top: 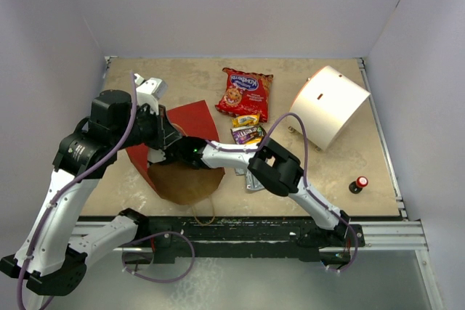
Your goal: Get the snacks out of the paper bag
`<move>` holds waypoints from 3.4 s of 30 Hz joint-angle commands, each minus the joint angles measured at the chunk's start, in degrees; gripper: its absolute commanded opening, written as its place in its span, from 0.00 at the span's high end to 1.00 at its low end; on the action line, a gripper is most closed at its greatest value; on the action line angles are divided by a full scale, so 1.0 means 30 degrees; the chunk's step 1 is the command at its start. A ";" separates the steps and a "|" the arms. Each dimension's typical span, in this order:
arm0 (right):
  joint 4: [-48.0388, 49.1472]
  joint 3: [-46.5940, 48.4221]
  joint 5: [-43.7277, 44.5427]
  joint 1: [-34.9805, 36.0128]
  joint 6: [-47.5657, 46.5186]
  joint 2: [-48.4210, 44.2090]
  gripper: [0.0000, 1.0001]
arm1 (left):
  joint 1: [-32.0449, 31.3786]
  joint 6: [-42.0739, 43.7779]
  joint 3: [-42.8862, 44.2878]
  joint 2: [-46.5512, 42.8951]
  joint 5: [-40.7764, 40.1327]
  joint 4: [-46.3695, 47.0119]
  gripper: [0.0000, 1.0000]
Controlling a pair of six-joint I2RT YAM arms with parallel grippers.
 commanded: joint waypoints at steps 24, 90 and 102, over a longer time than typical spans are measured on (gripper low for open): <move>-0.1799 0.1565 0.0043 0.0745 0.0676 -0.2093 1.00 | -0.0055 -0.2095 0.0075 -0.1245 -0.2071 0.0401 1.00; -0.1402 -1.2175 -0.2863 0.3441 0.9042 -1.8750 1.00 | -0.0033 -0.0361 0.0631 -0.1524 -0.4098 0.0345 1.00; -0.0574 -1.0110 0.2326 0.3343 0.8549 -2.3674 1.00 | -0.0026 -0.0318 0.0517 -0.0486 -0.6325 0.0383 1.00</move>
